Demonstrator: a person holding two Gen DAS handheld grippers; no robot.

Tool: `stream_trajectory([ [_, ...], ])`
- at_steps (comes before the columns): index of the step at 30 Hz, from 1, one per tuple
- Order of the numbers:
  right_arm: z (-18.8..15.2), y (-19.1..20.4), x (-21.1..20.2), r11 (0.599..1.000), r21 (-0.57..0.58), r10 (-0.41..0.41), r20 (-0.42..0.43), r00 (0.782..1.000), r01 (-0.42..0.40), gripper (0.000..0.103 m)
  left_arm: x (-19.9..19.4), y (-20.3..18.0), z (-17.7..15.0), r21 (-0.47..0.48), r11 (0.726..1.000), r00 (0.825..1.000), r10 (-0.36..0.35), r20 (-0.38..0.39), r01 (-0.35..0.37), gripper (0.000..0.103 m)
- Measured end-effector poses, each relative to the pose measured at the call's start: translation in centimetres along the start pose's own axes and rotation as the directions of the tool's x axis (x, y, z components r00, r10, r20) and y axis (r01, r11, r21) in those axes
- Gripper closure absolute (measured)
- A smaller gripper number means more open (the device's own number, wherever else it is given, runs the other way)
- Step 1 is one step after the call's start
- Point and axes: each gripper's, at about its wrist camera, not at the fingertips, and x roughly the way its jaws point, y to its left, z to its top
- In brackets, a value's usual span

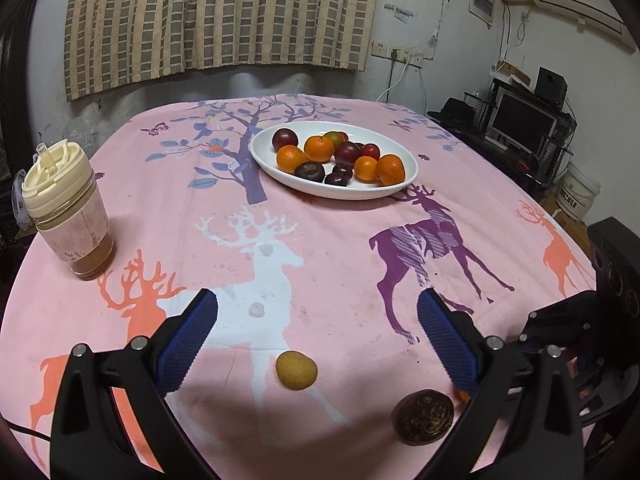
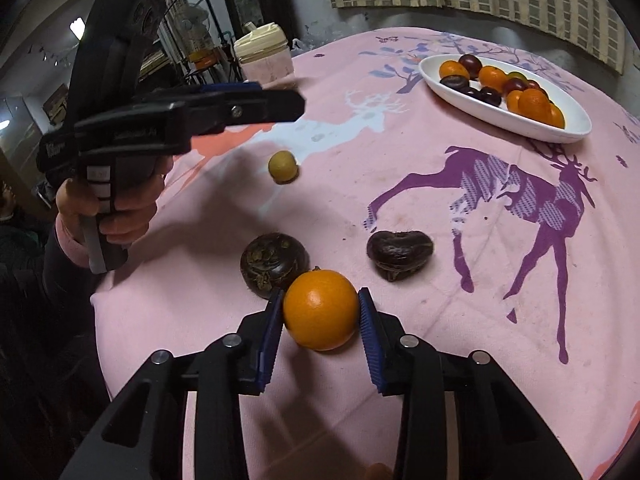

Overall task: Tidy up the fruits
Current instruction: 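Grasp a mandarin with the right tool while the left grasps a dark passion fruit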

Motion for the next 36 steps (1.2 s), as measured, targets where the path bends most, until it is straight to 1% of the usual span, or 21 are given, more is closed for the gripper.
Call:
stream_trajectory([
  [1, 0.1, -0.6, -0.5, 1.0, 0.029, 0.006, 0.022, 1.0, -0.006, 0.066, 0.1, 0.0, 0.0, 0.002, 1.0, 1.0, -0.007, -0.007, 0.007, 0.005],
  [2, 0.3, -1.3, -1.1, 0.998, 0.06, 0.005, 0.048, 0.999, -0.008, 0.066, 0.2, -0.1, -0.1, 0.01, 0.999, 0.999, -0.032, -0.025, 0.032, 0.005],
  [4, 0.6, -3.0, -2.4, 0.992, 0.125, -0.02, 0.106, 0.994, 0.007, 0.066, 0.6, -0.7, -0.5, 0.034, 0.991, 0.989, -0.123, -0.082, 0.126, 0.005],
  [6, 0.5, -4.3, -3.4, 0.983, 0.183, -0.052, 0.146, 0.988, 0.025, 0.066, 0.6, -2.0, -1.2, 0.085, 0.96, 0.956, -0.253, -0.15, 0.267, 0.005],
  [7, 0.4, -4.7, -3.7, 0.979, 0.201, -0.057, 0.153, 0.987, 0.025, 0.066, 0.4, -2.8, -1.6, 0.125, 0.942, 0.942, -0.288, -0.171, 0.31, 0.005],
  [9, 0.2, -5.3, -3.9, 0.973, 0.23, -0.07, 0.157, 0.985, 0.032, 0.066, 0.1, -4.3, -2.5, 0.204, 0.918, 0.933, -0.304, -0.194, 0.341, 0.005],
  [11, 0.1, -5.5, -3.7, 0.971, 0.237, -0.075, 0.148, 0.986, 0.038, 0.066, 0.2, -5.3, -3.2, 0.255, 0.9, 0.927, -0.3, -0.225, 0.353, 0.005],
  [13, 0.1, -5.4, -3.5, 0.971, 0.236, -0.069, 0.139, 0.988, 0.034, 0.066, 0.6, -5.9, -3.9, 0.29, 0.89, 0.925, -0.282, -0.254, 0.351, 0.009],
  [14, 0.2, -5.4, -3.4, 0.972, 0.234, -0.068, 0.137, 0.988, 0.034, 0.066, 0.8, -6.2, -4.2, 0.301, 0.886, 0.923, -0.275, -0.268, 0.352, 0.019],
  [15, 0.2, -5.3, -3.3, 0.972, 0.231, -0.069, 0.136, 0.988, 0.036, 0.066, 1.1, -6.4, -4.5, 0.309, 0.882, 0.919, -0.27, -0.287, 0.355, 0.026],
  [16, 0.1, -5.3, -3.4, 0.972, 0.231, -0.068, 0.136, 0.988, 0.035, 0.066, 1.2, -6.6, -4.8, 0.314, 0.881, 0.917, -0.261, -0.3, 0.354, 0.028],
  [18, 0.1, -5.3, -3.5, 0.972, 0.231, -0.069, 0.136, 0.988, 0.036, 0.066, 1.9, -6.7, -5.2, 0.329, 0.882, 0.917, -0.23, -0.324, 0.338, 0.037],
  [19, 0.2, -5.4, -3.4, 0.972, 0.233, -0.07, 0.134, 0.989, 0.037, 0.066, 2.1, -6.8, -5.3, 0.337, 0.881, 0.917, -0.219, -0.332, 0.332, 0.039],
  [20, 0.2, -5.4, -3.4, 0.972, 0.234, -0.07, 0.132, 0.989, 0.037, 0.066, 2.2, -6.9, -5.5, 0.345, 0.879, 0.917, -0.211, -0.339, 0.33, 0.041],
  [22, 0.3, -5.4, -3.3, 0.971, 0.236, -0.071, 0.129, 0.989, 0.039, 0.066, 2.3, -6.9, -5.7, 0.352, 0.874, 0.914, -0.21, -0.348, 0.335, 0.049],
  [23, 0.3, -5.4, -3.3, 0.971, 0.236, -0.071, 0.129, 0.989, 0.039, 0.066, 2.3, -7.0, -5.8, 0.359, 0.872, 0.914, -0.207, -0.348, 0.334, 0.05],
  [28, 0.1, -5.7, -3.0, 0.969, 0.241, -0.083, 0.118, 0.99, 0.052, 0.066, 2.5, -7.2, -5.8, 0.379, 0.867, 0.92, -0.197, -0.338, 0.325, 0.051],
  [30, 0.1, -6.0, -2.8, 0.967, 0.25, -0.087, 0.113, 0.99, 0.057, 0.066, 2.6, -7.0, -5.6, 0.37, 0.873, 0.923, -0.195, -0.331, 0.317, 0.061],
  [32, 0.1, -6.2, -2.8, 0.966, 0.251, -0.091, 0.122, 0.988, 0.058, 0.066, 2.8, -6.5, -5.1, 0.325, 0.884, 0.915, -0.223, -0.337, 0.336, 0.061],
  [34, 0.2, -6.4, -2.9, 0.968, 0.244, -0.099, 0.144, 0.985, 0.061, 0.066, 2.9, -6.0, -4.5, 0.283, 0.896, 0.91, -0.241, -0.338, 0.342, 0.061],
  [36, 0.4, -7.0, -3.1, 0.965, 0.254, -0.107, 0.172, 0.979, 0.06, 0.066, 3.0, -5.7, -3.3, 0.237, 0.905, 0.901, -0.262, -0.347, 0.354, 0.061],
])
